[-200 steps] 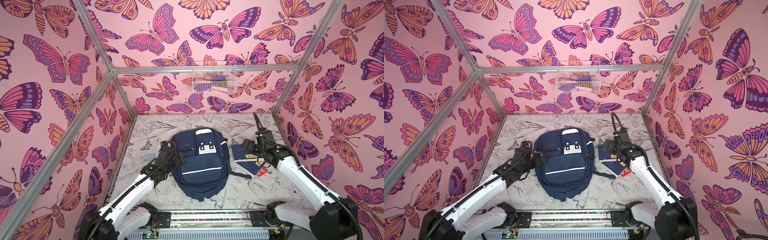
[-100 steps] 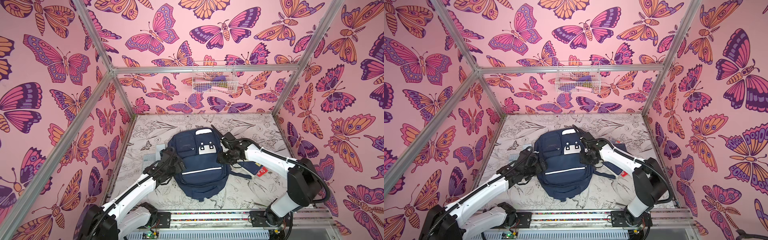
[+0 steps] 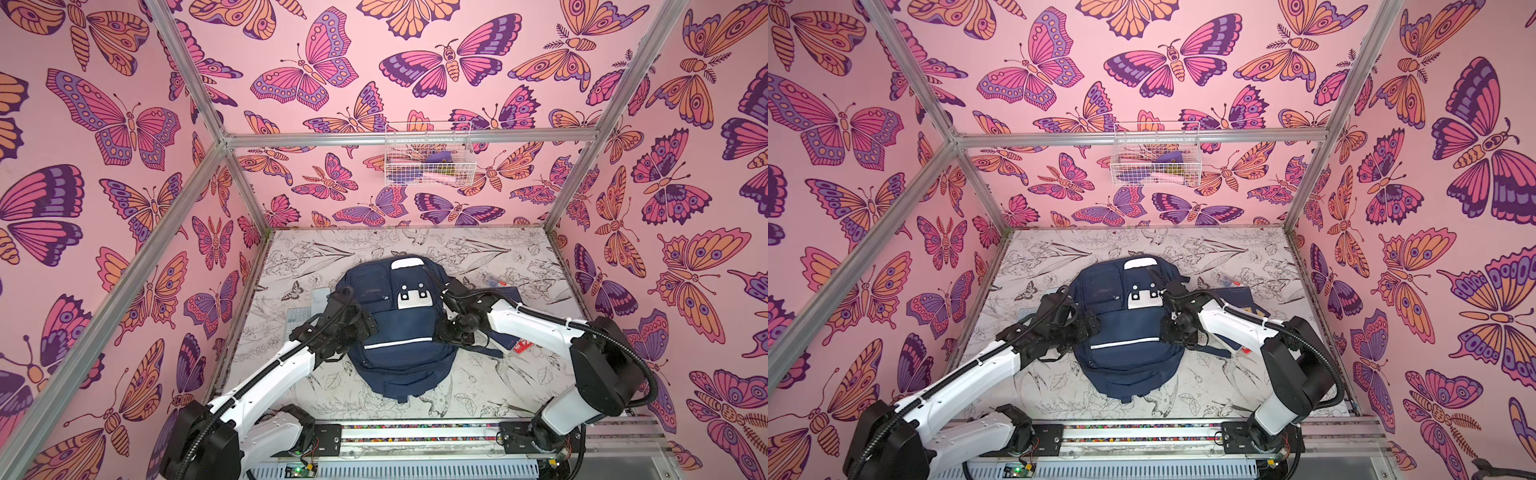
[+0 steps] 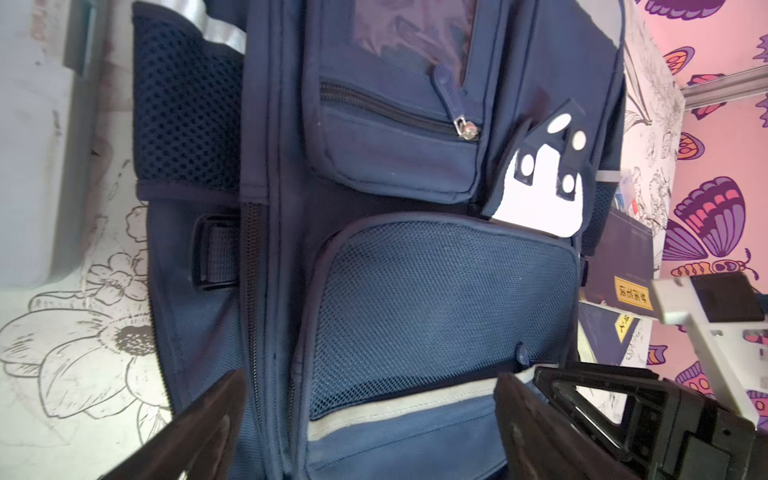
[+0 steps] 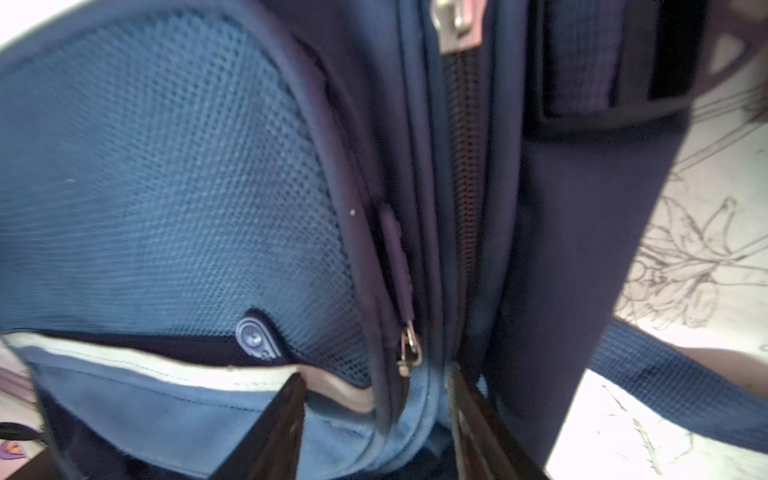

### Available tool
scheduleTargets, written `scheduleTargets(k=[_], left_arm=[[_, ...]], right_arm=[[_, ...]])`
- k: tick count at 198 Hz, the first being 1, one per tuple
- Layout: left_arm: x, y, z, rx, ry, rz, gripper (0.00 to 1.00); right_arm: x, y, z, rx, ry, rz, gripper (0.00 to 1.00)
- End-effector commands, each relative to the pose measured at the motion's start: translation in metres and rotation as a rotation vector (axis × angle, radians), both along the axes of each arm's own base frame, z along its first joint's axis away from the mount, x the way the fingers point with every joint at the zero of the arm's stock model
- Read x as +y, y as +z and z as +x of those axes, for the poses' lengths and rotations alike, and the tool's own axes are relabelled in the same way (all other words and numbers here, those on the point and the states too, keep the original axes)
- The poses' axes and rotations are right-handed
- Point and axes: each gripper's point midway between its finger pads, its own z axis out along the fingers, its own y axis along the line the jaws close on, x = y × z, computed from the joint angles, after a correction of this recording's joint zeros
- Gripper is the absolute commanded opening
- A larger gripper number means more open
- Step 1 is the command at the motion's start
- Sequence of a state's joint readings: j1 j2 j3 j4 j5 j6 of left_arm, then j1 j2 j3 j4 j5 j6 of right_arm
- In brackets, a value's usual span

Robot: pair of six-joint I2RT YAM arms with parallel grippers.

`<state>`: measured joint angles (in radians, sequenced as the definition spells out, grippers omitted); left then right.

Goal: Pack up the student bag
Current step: 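Reach both grippers to the navy backpack's sides and grasp its edges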

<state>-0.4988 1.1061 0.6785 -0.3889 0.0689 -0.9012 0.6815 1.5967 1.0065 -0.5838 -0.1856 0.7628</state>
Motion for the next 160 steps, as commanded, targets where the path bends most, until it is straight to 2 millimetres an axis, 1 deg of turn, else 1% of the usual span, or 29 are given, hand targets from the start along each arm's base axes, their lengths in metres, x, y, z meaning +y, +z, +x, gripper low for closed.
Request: scheduleTargets(k=[1, 5, 14, 25, 39, 57, 71, 90, 107, 127, 140, 160], left_arm=[[-0.004, 0.002, -0.001, 0.008, -0.014, -0.012, 0.95], [-0.004, 0.0, -0.001, 0.013, -0.011, -0.01, 0.95], [-0.004, -0.002, -0.001, 0.019, -0.011, -0.007, 0.94], [-0.004, -0.002, 0.0, 0.02, -0.014, -0.004, 0.94], [-0.004, 0.0, 0.002, 0.012, -0.011, -0.001, 0.94], [-0.004, 0.008, 0.007, -0.013, -0.011, 0.004, 0.95], [-0.007, 0.017, 0.014, -0.033, -0.015, 0.001, 0.95], [-0.018, 0.034, 0.023, -0.05, -0.028, -0.037, 0.95], [-0.026, 0.052, 0.029, -0.062, -0.021, -0.078, 0.95], [-0.031, 0.07, 0.034, -0.078, -0.002, -0.12, 0.95], [-0.035, 0.079, 0.035, -0.078, 0.008, -0.157, 0.96], [-0.046, 0.088, 0.031, -0.057, 0.021, -0.214, 0.97]], right_arm=[[0.02, 0.008, -0.001, 0.017, -0.003, 0.101, 0.47], [0.023, 0.009, 0.001, 0.014, -0.003, 0.111, 0.44], [0.026, 0.012, 0.004, 0.007, -0.007, 0.12, 0.34], [0.026, 0.018, 0.01, -0.019, -0.018, 0.118, 0.25], [0.026, 0.026, 0.018, -0.047, -0.037, 0.125, 0.16], [0.028, 0.034, 0.03, -0.052, -0.063, 0.173, 0.0], [0.033, 0.041, 0.039, -0.048, -0.085, 0.234, 0.0], [0.044, 0.059, 0.06, -0.064, -0.129, 0.347, 0.0], [0.056, 0.086, 0.084, -0.099, -0.181, 0.492, 0.0], [0.066, 0.13, 0.117, -0.165, -0.237, 0.672, 0.0], [0.07, 0.151, 0.129, -0.195, -0.251, 0.728, 0.0], [0.073, 0.172, 0.141, -0.225, -0.275, 0.789, 0.0]])
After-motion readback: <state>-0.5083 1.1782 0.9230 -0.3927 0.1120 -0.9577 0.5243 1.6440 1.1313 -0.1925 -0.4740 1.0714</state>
